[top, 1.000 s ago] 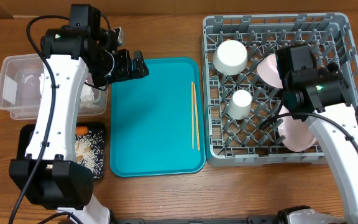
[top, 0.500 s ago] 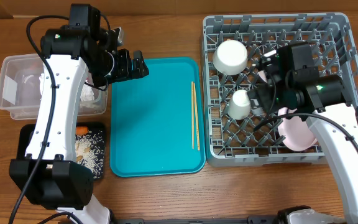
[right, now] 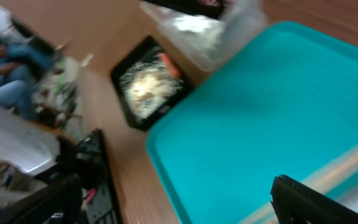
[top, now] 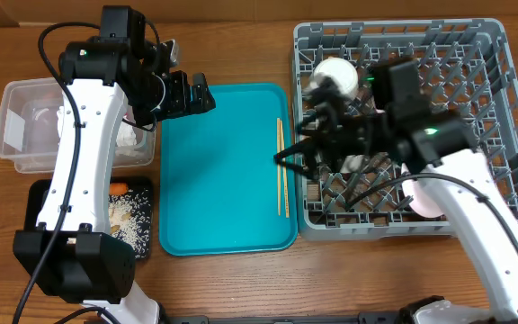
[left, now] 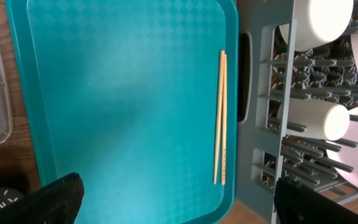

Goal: Sort waste into correct bins and load items into the dishwasher
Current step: 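Open the right gripper and withdraw it from the plate, then move the right gripper over the chopsticks on the teal tray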

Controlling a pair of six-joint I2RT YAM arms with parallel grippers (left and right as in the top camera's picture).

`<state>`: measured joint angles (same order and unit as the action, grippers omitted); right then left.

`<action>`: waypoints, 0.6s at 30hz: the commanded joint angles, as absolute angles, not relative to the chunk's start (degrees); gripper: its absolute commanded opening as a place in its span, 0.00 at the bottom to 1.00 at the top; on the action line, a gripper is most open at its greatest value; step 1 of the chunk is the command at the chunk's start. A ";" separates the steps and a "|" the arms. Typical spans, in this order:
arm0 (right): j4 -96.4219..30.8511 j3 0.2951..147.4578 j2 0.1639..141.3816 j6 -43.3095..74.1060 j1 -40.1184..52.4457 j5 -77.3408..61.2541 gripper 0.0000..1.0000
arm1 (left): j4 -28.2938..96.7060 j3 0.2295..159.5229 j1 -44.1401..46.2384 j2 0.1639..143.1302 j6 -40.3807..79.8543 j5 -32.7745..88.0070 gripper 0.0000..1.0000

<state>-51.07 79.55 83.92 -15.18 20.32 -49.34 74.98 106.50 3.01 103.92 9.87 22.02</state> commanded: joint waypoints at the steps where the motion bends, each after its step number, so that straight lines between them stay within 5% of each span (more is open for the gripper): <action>1: -48.05 80.07 86.85 -12.99 26.06 -52.56 1.00 | 74.76 107.72 3.40 103.00 8.78 21.85 1.00; 18: -33.85 80.07 99.79 13.26 44.45 -16.99 1.00 | 74.46 107.72 3.40 103.00 8.97 21.98 1.00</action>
<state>-34.39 79.53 98.48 6.76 42.68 -28.23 75.00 106.52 3.01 103.92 9.87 22.02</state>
